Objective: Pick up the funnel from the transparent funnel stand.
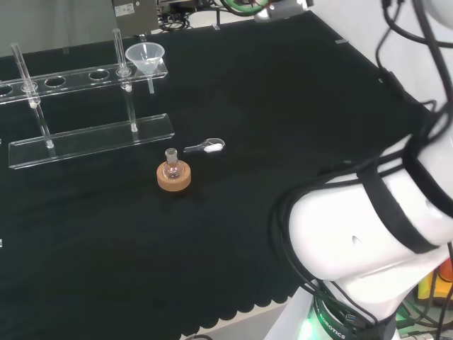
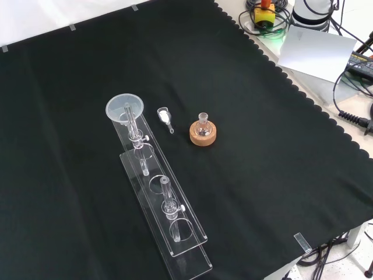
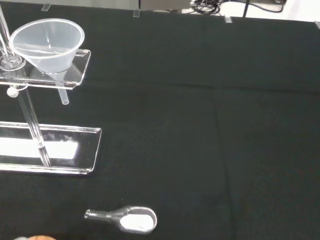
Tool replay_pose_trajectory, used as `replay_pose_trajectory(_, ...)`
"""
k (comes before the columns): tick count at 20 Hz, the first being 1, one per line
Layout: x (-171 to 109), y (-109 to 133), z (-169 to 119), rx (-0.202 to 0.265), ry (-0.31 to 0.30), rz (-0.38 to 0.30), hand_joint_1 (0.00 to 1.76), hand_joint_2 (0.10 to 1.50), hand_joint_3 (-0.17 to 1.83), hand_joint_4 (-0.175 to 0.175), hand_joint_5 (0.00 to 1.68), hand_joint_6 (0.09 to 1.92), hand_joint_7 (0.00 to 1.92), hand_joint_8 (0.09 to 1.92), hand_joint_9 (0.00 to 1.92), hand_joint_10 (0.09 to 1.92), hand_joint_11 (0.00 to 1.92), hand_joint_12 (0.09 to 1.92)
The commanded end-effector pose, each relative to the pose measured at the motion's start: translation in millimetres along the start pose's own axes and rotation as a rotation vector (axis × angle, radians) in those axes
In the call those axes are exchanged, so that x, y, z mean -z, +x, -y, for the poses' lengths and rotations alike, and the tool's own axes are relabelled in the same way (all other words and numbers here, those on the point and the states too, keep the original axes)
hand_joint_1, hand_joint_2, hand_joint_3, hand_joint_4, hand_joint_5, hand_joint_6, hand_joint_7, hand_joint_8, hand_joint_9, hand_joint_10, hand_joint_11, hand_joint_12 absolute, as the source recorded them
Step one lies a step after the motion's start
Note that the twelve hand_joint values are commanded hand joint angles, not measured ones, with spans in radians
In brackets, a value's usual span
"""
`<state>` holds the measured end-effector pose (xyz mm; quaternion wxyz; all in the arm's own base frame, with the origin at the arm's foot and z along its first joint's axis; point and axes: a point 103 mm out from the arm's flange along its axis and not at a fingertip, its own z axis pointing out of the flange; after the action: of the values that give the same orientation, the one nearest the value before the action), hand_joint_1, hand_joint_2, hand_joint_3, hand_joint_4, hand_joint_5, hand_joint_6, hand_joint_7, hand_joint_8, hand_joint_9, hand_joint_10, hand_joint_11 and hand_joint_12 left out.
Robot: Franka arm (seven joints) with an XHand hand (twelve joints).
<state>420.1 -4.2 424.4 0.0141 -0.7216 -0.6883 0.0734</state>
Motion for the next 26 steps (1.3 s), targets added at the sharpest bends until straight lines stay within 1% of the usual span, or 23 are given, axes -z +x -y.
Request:
replay_pose_trajectory(1, -14.8, 31.9, -101.1, 0.093, 0.069, 0.034, 0.35, 1.01, 0.23, -0.045, 0.32, 0.09, 0.21, 0.68, 0.39, 0.71, 0.13, 1.41)
replay_pose_trajectory(2, -16.9, 35.7, -106.8, 0.101, 0.083, 0.034, 0.39, 1.00, 0.23, -0.046, 0.32, 0.09, 0.21, 0.69, 0.39, 0.71, 0.14, 1.41)
replay_pose_trajectory(5, -17.7, 52.2, -123.3, 0.148, 0.113, 0.047, 0.48, 0.96, 0.21, -0.049, 0.31, 0.09, 0.20, 0.69, 0.39, 0.71, 0.14, 1.41)
replay_pose_trajectory(9, -20.4, 57.7, -145.3, 0.161, 0.166, 0.037, 0.53, 0.91, 0.19, -0.053, 0.27, 0.09, 0.17, 0.69, 0.40, 0.71, 0.15, 1.42)
replay_pose_trajectory(13, -27.2, 66.8, -160.0, 0.177, 0.205, 0.038, 0.53, 0.88, 0.18, -0.055, 0.23, 0.09, 0.14, 0.68, 0.40, 0.71, 0.17, 1.42)
replay_pose_trajectory(16, -32.5, 75.8, -165.4, 0.188, 0.224, 0.043, 0.51, 0.86, 0.18, -0.055, 0.20, 0.09, 0.12, 0.69, 0.39, 0.71, 0.18, 1.42)
replay_pose_trajectory(19, -38.5, 82.9, -170.5, 0.199, 0.258, 0.049, 0.50, 0.85, 0.18, -0.053, 0.18, 0.09, 0.10, 0.69, 0.39, 0.71, 0.19, 1.42)
replay_pose_trajectory(22, -46.2, 87.7, -175.6, 0.205, 0.270, 0.062, 0.49, 0.84, 0.18, -0.052, 0.16, 0.09, 0.08, 0.68, 0.38, 0.71, 0.19, 1.42)
replay_pose_trajectory(26, -59.1, 96.1, -181.1, 0.218, 0.279, 0.058, 0.48, 0.83, 0.18, -0.052, 0.14, 0.09, 0.06, 0.68, 0.36, 0.71, 0.19, 1.42)
